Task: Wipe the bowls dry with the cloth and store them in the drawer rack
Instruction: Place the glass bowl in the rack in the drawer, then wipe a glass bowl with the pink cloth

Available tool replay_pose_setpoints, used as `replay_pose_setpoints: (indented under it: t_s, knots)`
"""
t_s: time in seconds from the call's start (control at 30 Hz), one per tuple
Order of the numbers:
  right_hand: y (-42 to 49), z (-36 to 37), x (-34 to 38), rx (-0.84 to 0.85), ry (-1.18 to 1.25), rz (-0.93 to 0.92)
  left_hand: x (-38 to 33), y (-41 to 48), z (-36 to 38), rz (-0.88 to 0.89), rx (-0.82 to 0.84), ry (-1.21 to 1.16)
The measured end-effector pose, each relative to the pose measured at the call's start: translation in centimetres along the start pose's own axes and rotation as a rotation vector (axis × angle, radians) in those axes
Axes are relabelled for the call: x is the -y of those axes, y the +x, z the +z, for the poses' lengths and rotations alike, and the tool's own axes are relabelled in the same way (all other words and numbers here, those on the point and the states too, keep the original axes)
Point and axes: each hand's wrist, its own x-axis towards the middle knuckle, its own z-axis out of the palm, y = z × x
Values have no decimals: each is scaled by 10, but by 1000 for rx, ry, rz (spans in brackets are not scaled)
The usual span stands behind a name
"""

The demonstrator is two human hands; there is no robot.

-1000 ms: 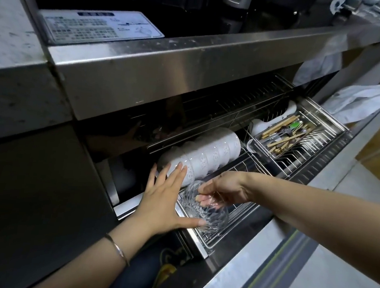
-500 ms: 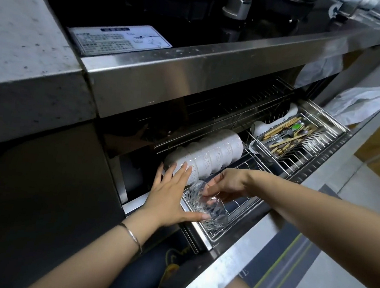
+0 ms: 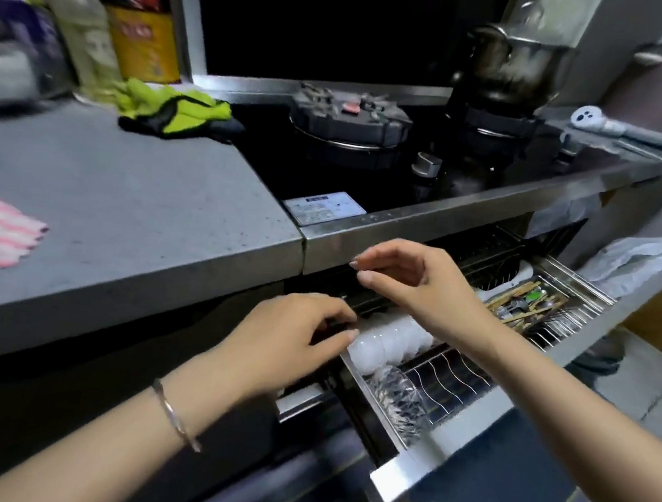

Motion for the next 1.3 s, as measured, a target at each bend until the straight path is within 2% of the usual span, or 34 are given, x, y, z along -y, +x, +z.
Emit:
replay_pose_setpoints:
  t_s: [0.1,0.27,0.53,0.63,0.73,0.8,0.97,1.13,1.3]
  knots:
    - [16,31,33,96,-2,-80,5,-31,-52,-19,-90,8]
    - [47,89,80,229,-48,-183,37,-90,-118,-178,-229,-29]
    - [87,167,126,377,-147,-294,72,-158,-179,-399,-399,77]
    - [99,192,137,408,-281,-334,85,-173,-193,-497,-437,157]
    - [104,209,142,406,-578,-391,95,-180,-199,-528,-456,171]
    - [104,216,145,375,-695,-428,101,-180,-203,-534,-462,178]
    - [105,221,155,313,-803,-508,108,-169,-209,-515,-451,217]
    - [106,220,162,414,-833,-475,120,-161,-209,-545,-384,205]
    - [107,222,165,414,-866,-475,123,-159,-207,-522,-362,175]
